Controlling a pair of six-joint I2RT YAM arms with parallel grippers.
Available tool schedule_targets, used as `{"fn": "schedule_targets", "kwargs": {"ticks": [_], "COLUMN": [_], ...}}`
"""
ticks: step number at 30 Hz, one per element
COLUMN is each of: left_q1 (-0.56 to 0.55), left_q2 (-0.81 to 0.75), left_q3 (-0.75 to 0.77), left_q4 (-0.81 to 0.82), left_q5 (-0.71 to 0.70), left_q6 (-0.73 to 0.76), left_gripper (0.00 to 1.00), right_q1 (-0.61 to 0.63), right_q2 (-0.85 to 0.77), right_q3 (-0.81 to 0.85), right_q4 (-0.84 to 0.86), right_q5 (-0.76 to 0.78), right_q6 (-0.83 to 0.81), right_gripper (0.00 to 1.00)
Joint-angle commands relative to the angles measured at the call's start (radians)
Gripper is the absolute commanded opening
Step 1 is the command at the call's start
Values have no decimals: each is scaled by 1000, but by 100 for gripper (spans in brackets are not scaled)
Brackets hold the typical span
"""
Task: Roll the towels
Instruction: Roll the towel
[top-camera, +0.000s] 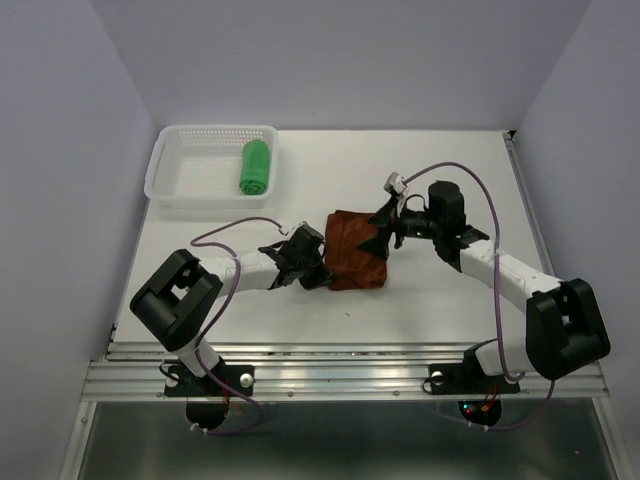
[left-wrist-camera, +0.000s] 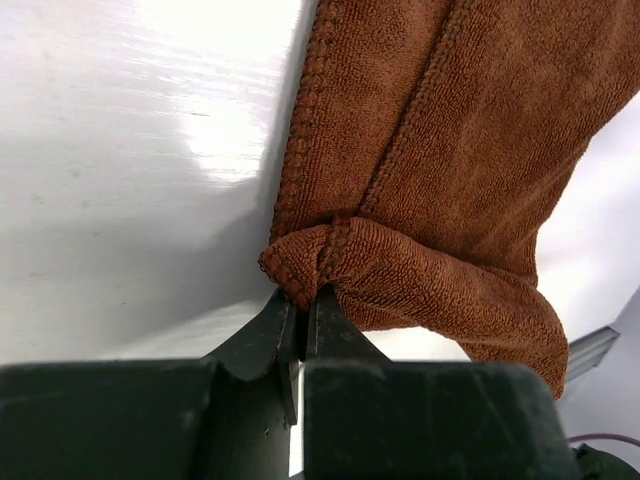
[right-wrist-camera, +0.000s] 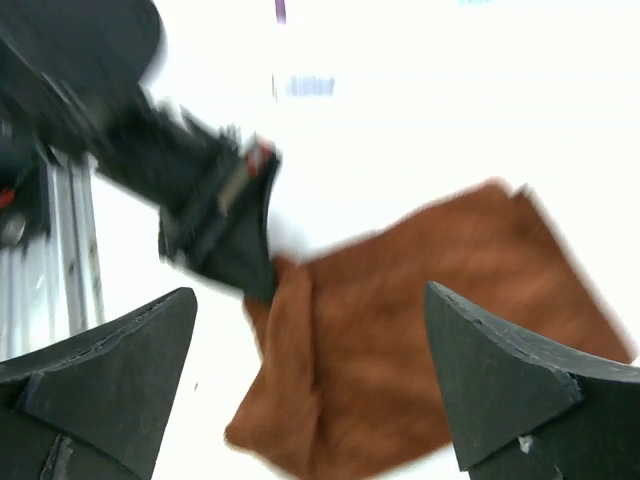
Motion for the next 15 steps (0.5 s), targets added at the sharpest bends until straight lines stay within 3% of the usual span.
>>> {"fn": "schedule_targets", "kwargs": {"ticks": [1,4,8,10,12,13,15], "left_q1": [2,8,18,19,22,25,25], "left_q2": [-60,-83,-105,-111,-114,-115,-117], "left_q3": [18,29,44,56,78,82,83], "left_q4": [-128,-161,-184,-207,-227,-233,-215], "left_q5": [-75,-60,-25,-26,-26,-10,15], "left_q6": [94,142,205,219,239,257,271], "left_gripper": [3,3,2,2,2,2,2], "right_q1": [3,3,12,47,99,177,286], "right_q2": [-47,22,44,-2,-106,-143,-244], "right_q3": [54,97,212,52,-28,-44,-42], "right_q4": [436,794,747,865,793,553,305], "right_q5": [5,189,329,342,348,354,470], "right_q6": [165,418,619,666,600,471,332], "right_gripper": [100,100,100,100,100,100,100]}}
